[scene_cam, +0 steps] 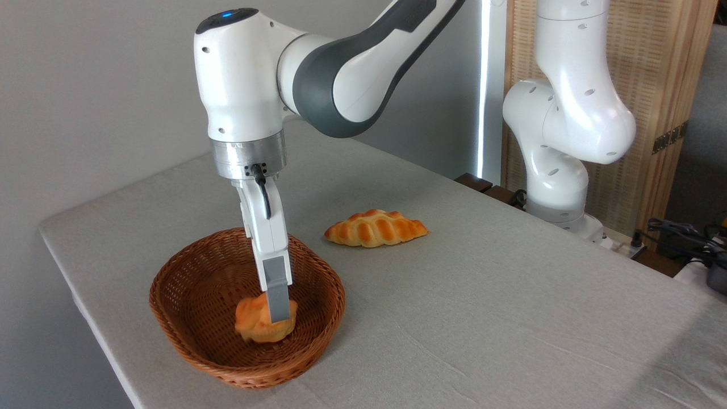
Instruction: Put bread into the basket
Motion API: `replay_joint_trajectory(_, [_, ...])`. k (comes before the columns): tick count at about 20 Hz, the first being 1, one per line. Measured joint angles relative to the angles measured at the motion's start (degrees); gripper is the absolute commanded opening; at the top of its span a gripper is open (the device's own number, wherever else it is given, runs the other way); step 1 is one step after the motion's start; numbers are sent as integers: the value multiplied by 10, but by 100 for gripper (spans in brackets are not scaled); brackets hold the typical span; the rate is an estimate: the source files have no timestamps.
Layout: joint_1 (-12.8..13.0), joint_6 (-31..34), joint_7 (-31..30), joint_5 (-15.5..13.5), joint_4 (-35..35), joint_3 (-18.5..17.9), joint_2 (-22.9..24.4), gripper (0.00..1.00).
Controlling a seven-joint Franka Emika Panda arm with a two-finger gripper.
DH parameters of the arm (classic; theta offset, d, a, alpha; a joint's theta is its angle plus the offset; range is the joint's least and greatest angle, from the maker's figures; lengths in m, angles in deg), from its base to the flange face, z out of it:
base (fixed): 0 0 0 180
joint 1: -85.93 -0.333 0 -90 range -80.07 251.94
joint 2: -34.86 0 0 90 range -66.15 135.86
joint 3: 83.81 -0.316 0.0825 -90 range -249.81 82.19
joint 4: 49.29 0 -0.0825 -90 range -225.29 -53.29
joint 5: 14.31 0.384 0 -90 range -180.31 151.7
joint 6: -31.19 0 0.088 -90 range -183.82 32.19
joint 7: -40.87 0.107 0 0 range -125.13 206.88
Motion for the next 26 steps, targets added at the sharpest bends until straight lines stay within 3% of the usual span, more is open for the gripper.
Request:
replay_joint_trajectory(5, [0, 0, -2, 0, 2, 1, 2, 100])
replay_joint_trajectory(8, [-1, 22, -34, 0, 22, -1, 16, 100])
replay_joint_trajectory(13, [-4, 215, -118, -39, 124, -10, 48, 100])
replay_joint_trajectory(18, [-7, 326, -145, -67, 191, -25, 50, 100])
replay_joint_trajectory(26, [-13, 340, -145, -64, 197, -26, 43, 100])
